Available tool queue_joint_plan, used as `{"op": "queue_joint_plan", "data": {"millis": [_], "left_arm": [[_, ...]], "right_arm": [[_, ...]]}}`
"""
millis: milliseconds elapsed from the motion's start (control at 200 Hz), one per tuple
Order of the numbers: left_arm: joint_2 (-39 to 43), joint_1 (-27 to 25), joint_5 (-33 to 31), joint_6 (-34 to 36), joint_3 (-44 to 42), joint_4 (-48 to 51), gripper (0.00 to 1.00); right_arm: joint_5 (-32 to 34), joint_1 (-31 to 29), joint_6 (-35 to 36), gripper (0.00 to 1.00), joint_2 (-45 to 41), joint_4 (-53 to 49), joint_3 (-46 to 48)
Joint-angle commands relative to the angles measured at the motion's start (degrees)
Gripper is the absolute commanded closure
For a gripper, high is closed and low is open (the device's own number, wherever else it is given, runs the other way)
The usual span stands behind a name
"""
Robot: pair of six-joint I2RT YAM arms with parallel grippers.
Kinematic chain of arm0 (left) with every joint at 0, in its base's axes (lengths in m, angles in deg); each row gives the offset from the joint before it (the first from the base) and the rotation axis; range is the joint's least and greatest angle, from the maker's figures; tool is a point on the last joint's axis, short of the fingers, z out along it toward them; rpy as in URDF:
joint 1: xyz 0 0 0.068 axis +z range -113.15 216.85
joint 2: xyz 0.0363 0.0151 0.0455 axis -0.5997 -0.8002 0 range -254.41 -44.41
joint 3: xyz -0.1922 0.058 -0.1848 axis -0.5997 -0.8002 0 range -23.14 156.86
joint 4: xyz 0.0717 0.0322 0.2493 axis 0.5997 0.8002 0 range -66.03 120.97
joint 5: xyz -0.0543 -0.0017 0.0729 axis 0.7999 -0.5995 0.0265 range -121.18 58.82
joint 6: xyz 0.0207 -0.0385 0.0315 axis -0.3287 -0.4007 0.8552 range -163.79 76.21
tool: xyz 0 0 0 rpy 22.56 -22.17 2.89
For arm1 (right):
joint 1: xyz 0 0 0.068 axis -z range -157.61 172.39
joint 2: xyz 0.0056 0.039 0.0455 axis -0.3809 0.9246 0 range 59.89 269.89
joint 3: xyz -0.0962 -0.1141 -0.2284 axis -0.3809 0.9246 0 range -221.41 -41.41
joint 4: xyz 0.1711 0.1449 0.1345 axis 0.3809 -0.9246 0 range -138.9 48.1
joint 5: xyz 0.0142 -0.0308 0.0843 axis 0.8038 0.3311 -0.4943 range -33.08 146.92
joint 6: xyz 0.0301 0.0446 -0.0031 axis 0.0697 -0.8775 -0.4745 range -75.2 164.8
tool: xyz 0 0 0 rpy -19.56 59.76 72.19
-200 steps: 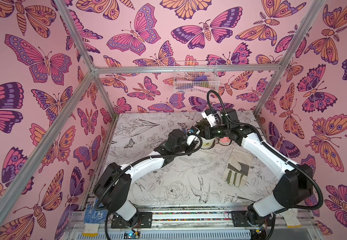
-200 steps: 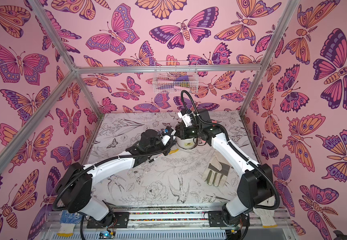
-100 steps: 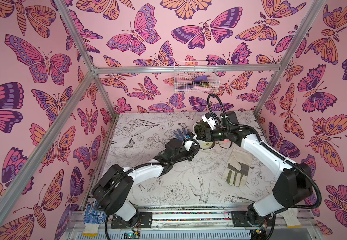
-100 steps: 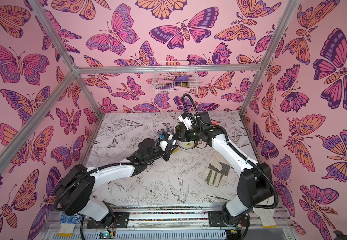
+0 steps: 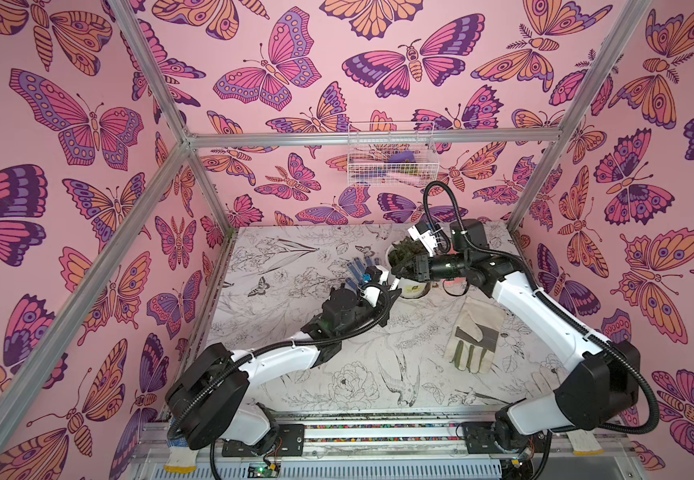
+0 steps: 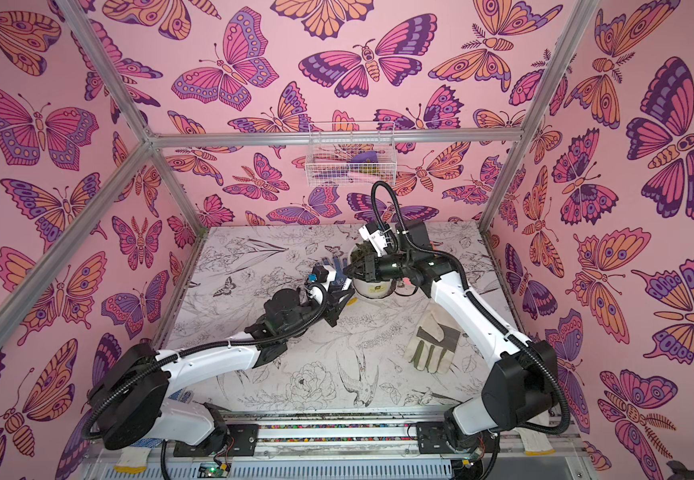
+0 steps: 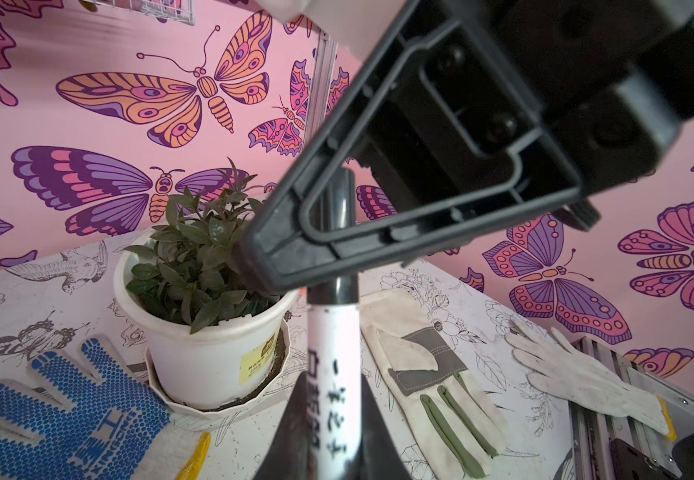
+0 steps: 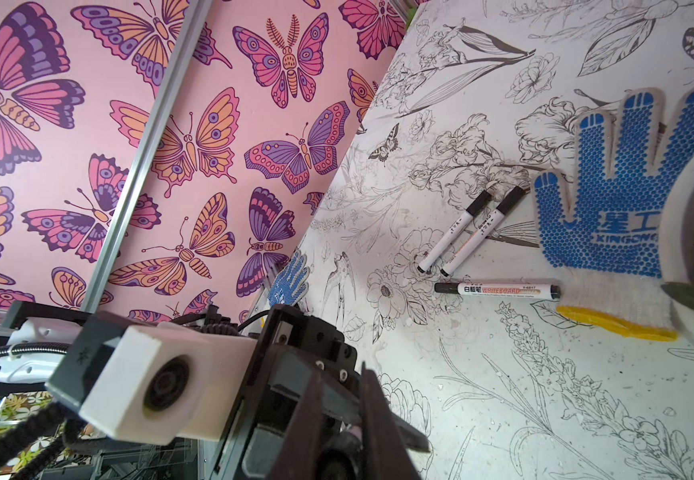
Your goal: Insert the pens into the pen caps
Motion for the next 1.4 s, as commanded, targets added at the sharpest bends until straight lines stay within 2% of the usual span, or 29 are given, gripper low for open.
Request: {"op": "queue_joint_plan", "data": {"millis": [0, 195, 341, 396, 561, 681, 801, 967, 1397], "left_arm": [[2.1, -3.3, 6.0, 2.7, 1.8, -16.5, 1.00], [1.3, -3.6, 6.2, 2.7, 1.9, -15.7, 1.00], [0.8, -3.9, 5.5, 2.5, 1.7, -15.5, 1.00], [0.6, -4.0, 5.1, 2.6, 2.0, -15.8, 1.00], [-1.1, -3.8, 4.3, 6.5, 4.6, -19.3, 1.00], [-3.1, -1.9, 7.3, 9.2, 10.6, -19.2, 1.00], [-5.2, 1.6, 10.2, 6.6, 15.6, -22.5, 1.00], [-6.1, 5.2, 12.3, 5.5, 20.5, -23.7, 1.00], [-5.4, 6.6, 13.5, 6.0, 24.5, -24.2, 1.00]], "right_arm": [[-5.3, -2.1, -4.8, 0.88, 1.3, -3.0, 0.4], [-5.2, -2.2, -7.2, 0.86, 0.6, 0.9, -0.3], [-5.9, -2.1, -8.3, 0.99, 1.4, 1.3, -1.3], [-6.7, -2.3, -8.3, 1.00, 1.9, 1.1, -1.2], [-8.7, -4.3, -4.5, 1.00, 4.0, -4.7, -1.8], [-9.0, -6.4, -0.8, 1.00, 4.7, -9.6, -2.2], [-8.5, -7.7, 2.6, 1.00, 4.7, -13.6, -2.7], [-8.3, -7.7, 3.1, 1.00, 6.5, -14.6, -1.8], [-6.3, -7.8, 7.3, 1.00, 8.8, -20.1, -2.1]]}}
